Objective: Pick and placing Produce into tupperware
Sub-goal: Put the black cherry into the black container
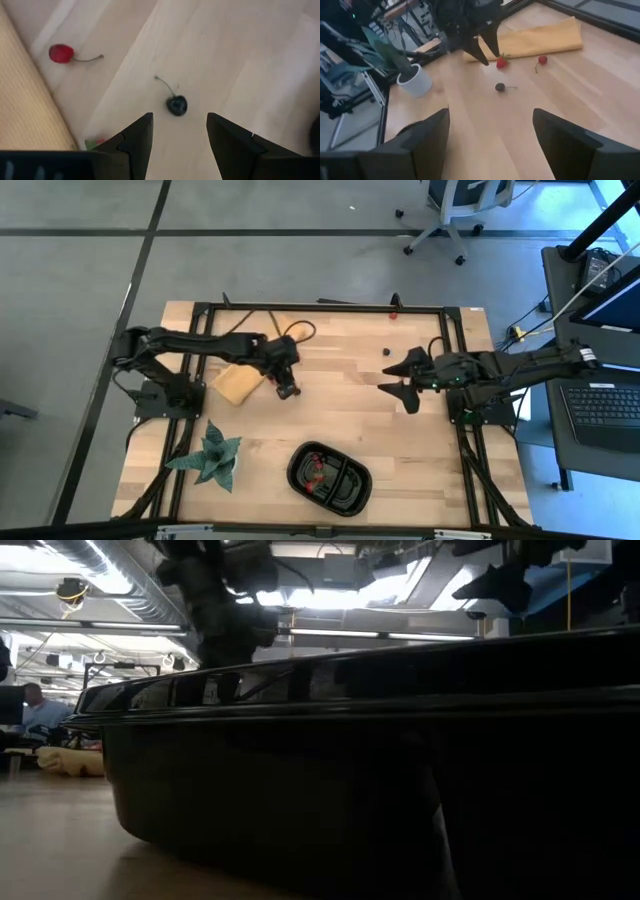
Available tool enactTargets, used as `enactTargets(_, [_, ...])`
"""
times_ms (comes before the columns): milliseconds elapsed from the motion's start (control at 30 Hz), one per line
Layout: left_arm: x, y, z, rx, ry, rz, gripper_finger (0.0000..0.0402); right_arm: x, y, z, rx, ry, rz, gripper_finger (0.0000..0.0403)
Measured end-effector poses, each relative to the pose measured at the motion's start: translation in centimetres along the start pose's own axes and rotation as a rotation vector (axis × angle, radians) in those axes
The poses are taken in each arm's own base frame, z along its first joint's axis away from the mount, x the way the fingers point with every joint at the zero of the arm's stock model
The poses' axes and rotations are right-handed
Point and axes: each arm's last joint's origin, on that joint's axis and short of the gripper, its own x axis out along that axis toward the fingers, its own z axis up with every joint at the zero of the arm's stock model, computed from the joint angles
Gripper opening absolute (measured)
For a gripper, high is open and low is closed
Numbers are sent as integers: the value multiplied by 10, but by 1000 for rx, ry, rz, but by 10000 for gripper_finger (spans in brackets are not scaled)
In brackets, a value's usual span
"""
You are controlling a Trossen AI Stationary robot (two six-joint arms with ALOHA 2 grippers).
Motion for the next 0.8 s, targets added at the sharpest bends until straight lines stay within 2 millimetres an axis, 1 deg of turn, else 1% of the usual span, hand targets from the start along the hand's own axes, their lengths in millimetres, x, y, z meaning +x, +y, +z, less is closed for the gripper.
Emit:
enactTargets(67, [9, -4, 8, 3, 39, 17, 178, -1, -4, -3, 17, -5, -7, 288])
enactTargets(167, [23, -5, 11, 3, 138, 89, 178, 1, -7, -6, 25, 1, -19, 288])
enactTargets(233, [31, -7, 16, 2, 141, 92, 178, 1, -7, -6, 25, 3, -20, 288])
enactTargets(333, [40, -9, 18, -19, 165, 94, 178, 1, -7, -6, 24, 5, -21, 288])
enactTargets(533, [45, -12, 17, -44, 173, 92, 178, 1, -8, -7, 37, 9, -24, 288])
enactTargets(633, [48, -17, 17, -33, 162, 86, 178, 1, -8, -7, 35, 14, -27, 288])
enactTargets(700, [50, -18, 13, -33, 184, 99, 178, 1, -8, -7, 36, 13, -27, 288])
enactTargets(800, [60, -21, 13, -26, 189, 99, 178, 1, -8, -7, 36, 13, -27, 288])
